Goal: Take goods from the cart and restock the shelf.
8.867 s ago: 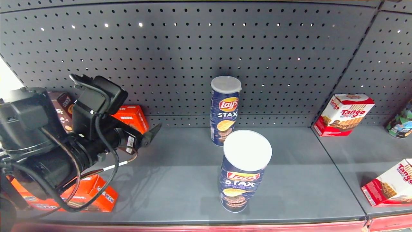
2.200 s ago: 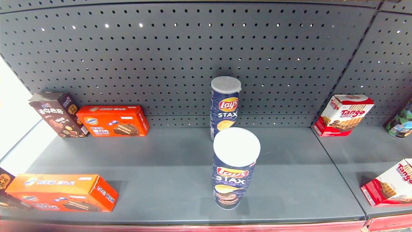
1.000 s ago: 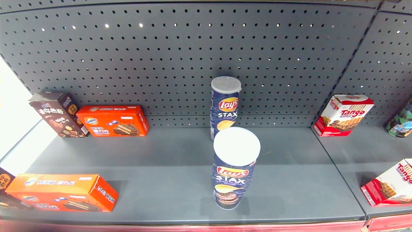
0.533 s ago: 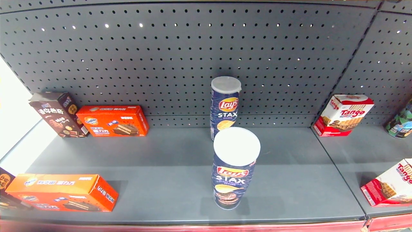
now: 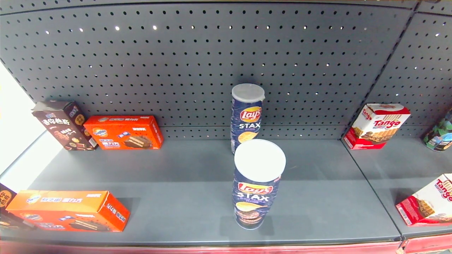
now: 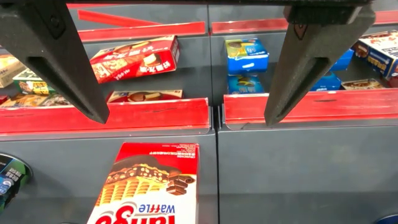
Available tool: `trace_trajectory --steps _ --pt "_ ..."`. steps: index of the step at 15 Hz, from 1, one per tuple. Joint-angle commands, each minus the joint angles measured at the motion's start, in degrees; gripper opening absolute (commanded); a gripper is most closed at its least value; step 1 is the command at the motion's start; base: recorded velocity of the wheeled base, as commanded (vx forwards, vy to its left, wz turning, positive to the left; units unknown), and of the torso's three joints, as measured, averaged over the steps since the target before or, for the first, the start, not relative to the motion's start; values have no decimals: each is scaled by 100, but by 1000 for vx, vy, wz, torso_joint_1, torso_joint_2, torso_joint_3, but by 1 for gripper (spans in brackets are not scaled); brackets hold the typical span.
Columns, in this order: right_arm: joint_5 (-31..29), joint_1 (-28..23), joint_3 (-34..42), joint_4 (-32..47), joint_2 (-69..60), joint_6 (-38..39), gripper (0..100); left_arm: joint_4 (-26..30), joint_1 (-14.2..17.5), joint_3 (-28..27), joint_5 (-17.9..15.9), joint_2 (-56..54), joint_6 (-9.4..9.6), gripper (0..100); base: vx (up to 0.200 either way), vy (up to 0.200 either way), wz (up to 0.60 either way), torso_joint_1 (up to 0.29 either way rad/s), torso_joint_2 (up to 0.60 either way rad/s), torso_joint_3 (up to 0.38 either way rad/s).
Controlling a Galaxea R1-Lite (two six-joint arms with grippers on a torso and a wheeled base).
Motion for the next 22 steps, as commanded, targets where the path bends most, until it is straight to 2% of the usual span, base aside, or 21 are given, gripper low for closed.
trace_trajectory --steps 1,10,11,22 --pt "1 -5 0 -7 0 -2 100 -3 -1 1 5 -2 4 0 0 0 0 0 0 0" --pt "1 -5 0 -7 0 -2 100 -3 -1 1 -13 -2 -22 0 0 0 0 0 0 0" --pt "1 -5 0 2 0 -2 100 -3 -1 1 14 -2 -40 100 0 0 0 0 0 0" --pt "1 4 0 2 0 -2 100 -3 -1 1 14 -2 -101 100 0 0 0 0 0 0"
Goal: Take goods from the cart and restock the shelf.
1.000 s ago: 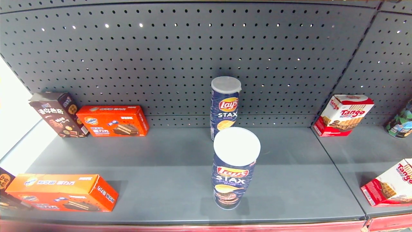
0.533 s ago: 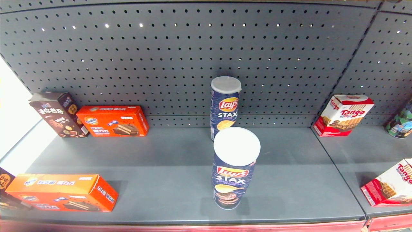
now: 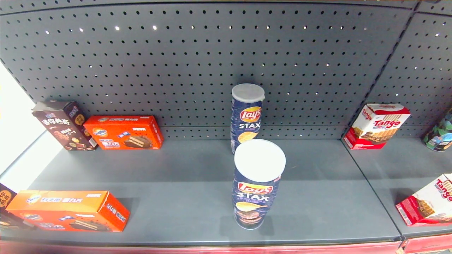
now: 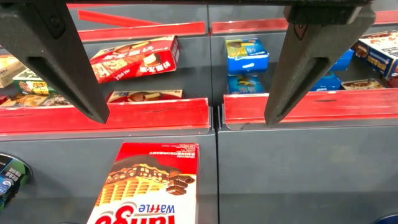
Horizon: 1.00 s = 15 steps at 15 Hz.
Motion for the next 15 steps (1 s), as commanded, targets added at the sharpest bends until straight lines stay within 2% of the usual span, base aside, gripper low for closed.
trace_trajectory --steps 1,2,3,8,11,12,15 --pt "1 -8 0 2 2 -2 100 0 1 1 9 -2 48 100 0 0 0 0 0 0" --pt "1 0 0 2 2 -2 100 0 1 1 71 -2 -23 100 0 0 0 0 0 0" --pt "18 0 0 2 2 -19 100 0 1 1 387 -2 -295 100 0 0 0 0 0 0" --pt "106 0 0 2 2 -28 100 -9 1 1 396 -2 -225 100 0 0 0 0 0 0" --pt "106 0 0 2 2 -28 100 -9 1 1 492 -2 -260 100 0 0 0 0 0 0" --pt "106 0 0 2 2 -28 100 -9 1 1 528 -2 -251 100 -200 0 0 -2 2 7" --pt "106 -8 0 2 2 -28 100 -9 1 1 449 -2 -260 100 0 0 0 0 0 0"
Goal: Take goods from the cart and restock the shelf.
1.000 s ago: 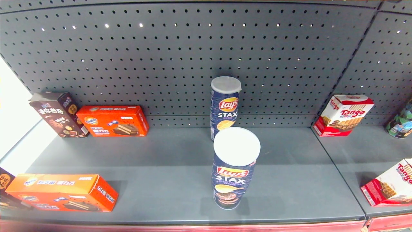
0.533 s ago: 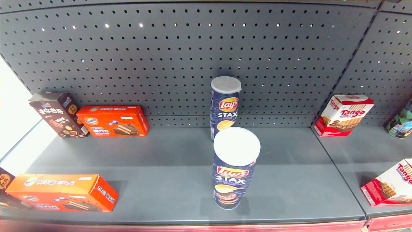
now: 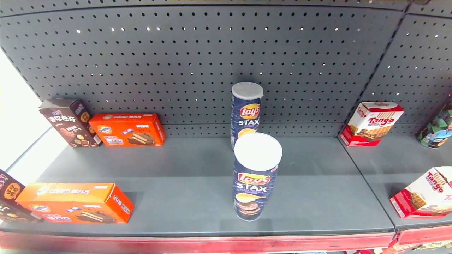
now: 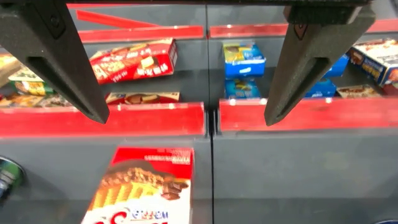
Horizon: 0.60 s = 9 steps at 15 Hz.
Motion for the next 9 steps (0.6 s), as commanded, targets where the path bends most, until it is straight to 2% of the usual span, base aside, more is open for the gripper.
trace_trajectory --steps 1,9 --pt "0 -6 0 4 2 -1 100 4 1 1 -4 -2 -9 100 0 0 0 0 0 0" --pt "9 3 0 4 2 -1 100 4 1 1 5 -2 -18 100 0 0 0 0 0 0"
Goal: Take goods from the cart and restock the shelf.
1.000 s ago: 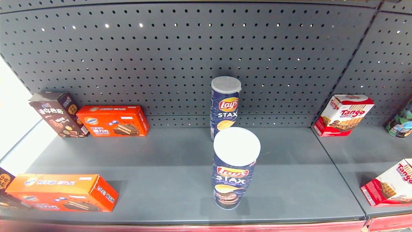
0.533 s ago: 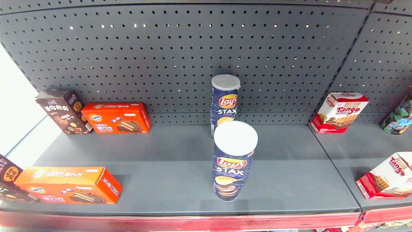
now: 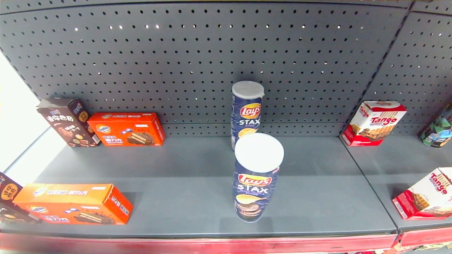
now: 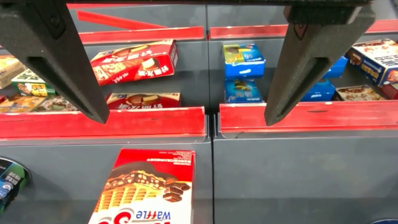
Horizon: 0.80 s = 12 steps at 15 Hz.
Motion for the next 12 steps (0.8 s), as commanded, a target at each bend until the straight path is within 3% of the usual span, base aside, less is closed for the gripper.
trace_trajectory --steps 1,12 --pt "7 0 0 2 2 -4 100 2 -1 1 0 -2 -1 100 0 0 0 0 0 0" --pt "15 0 0 2 2 14 100 2 8 1 18 -2 -1 100 0 0 0 0 0 0"
